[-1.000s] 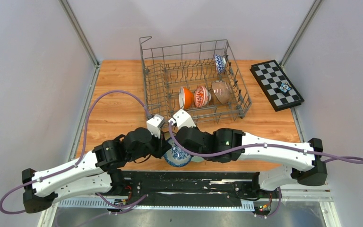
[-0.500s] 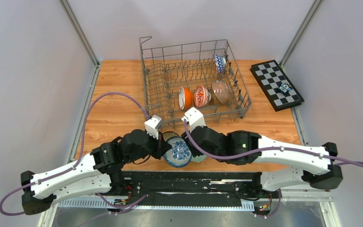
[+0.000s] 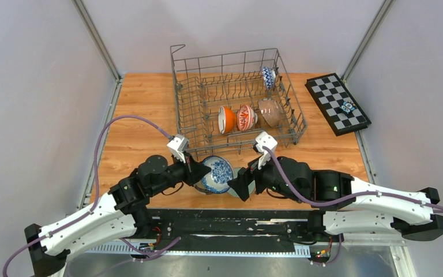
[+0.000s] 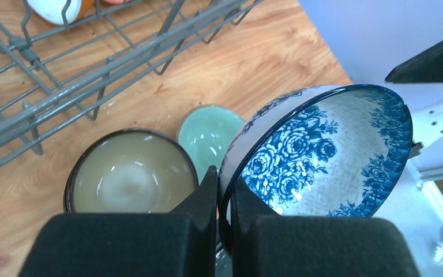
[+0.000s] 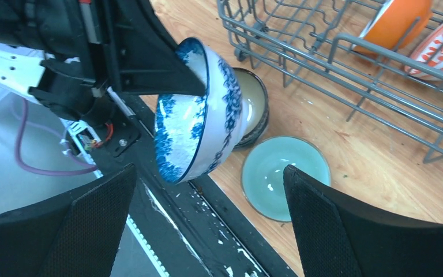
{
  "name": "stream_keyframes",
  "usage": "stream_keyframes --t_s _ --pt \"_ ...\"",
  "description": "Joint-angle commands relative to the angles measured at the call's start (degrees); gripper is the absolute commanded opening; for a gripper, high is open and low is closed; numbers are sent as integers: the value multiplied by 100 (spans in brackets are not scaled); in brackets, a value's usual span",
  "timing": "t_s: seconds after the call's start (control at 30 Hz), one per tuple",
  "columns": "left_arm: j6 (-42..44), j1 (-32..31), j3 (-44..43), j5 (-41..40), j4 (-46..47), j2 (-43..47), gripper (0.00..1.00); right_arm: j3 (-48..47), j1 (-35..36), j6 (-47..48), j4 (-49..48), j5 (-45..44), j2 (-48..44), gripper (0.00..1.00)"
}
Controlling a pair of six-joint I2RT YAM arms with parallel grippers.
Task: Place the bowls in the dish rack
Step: Pick up the bowl from the center of the board.
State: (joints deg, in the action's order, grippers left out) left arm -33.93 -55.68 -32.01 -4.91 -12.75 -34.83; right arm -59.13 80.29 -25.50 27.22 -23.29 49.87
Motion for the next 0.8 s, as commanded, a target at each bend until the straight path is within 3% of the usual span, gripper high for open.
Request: stream_keyframes --t_s 0.0,0.43,0.77 --pt "-274 320 124 610 1210 287 0 260 -62 -24 -659 386 -189 98" --pt "-1283 1233 717 1893 2904 591 0 599 -118 -135 -1686 822 -323 99" --pt "-1586 1314 809 2076 3352 609 0 697 -117 -58 -2235 861 -372 100"
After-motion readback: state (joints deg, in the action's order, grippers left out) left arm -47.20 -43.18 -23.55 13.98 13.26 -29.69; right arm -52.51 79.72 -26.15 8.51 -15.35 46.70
